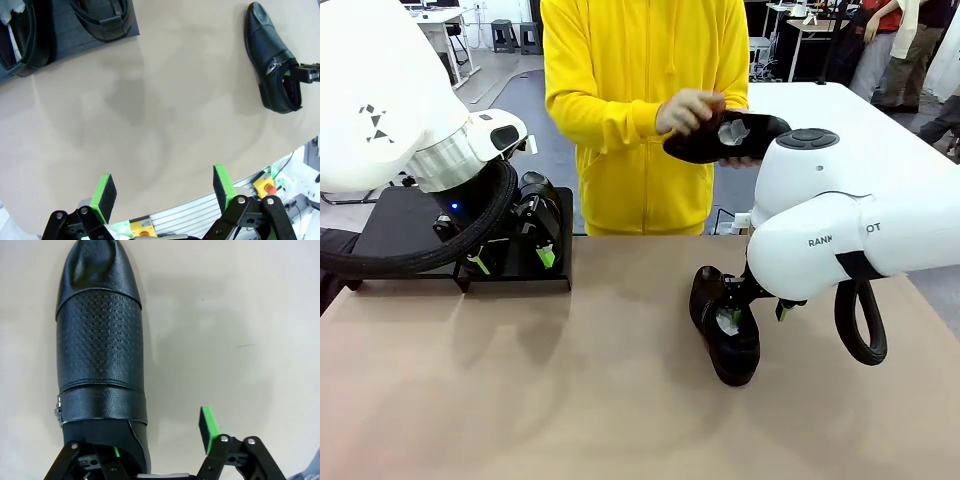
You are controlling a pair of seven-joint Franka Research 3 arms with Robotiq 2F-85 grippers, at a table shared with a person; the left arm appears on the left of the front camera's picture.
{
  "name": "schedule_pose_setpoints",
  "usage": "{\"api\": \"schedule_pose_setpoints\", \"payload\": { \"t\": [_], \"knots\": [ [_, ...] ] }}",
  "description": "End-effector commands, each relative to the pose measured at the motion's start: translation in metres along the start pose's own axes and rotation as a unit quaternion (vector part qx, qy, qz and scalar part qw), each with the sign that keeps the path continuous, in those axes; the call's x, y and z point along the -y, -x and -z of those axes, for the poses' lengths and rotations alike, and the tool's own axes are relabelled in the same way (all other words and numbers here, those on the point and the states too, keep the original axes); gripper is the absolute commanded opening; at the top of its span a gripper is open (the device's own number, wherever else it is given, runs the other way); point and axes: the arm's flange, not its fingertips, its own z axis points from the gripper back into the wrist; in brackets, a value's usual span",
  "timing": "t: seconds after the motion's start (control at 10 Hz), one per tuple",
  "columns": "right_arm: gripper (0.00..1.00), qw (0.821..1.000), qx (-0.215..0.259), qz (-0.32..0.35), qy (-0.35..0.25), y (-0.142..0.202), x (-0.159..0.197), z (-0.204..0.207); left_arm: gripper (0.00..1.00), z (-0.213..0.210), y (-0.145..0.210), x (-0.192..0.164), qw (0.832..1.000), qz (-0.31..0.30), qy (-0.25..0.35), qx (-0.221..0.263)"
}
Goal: Organize the shoes by placing them on the stand.
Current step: Pick up one Shoe and place it in the middle of the table.
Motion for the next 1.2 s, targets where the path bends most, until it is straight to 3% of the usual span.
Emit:
{"api": "schedule_pose_setpoints", "payload": {
  "t": [0.0, 0.1, 0.2, 1.1],
  "knots": [
    [0.28, 1.0, -0.006, -0.019, 0.008, -0.01, -0.001, -0.002, 1.0, -0.002, -0.001, -0.002, 1.0, -0.001, 0.003, -0.002],
    [0.08, 1.0, -0.008, -0.017, 0.006, -0.01, 0.0, -0.001, 1.0, -0.002, -0.001, -0.002, 1.0, -0.001, 0.003, -0.002],
    [0.0, 1.0, -0.009, -0.017, 0.003, -0.01, 0.0, -0.001, 1.0, -0.002, -0.001, -0.002, 1.0, -0.001, 0.003, -0.002],
    [0.0, 0.997, -0.048, -0.004, -0.054, 0.008, 0.0, -0.011, 1.0, -0.002, -0.001, -0.002, 1.0, -0.001, 0.003, -0.002]
  ]
}}
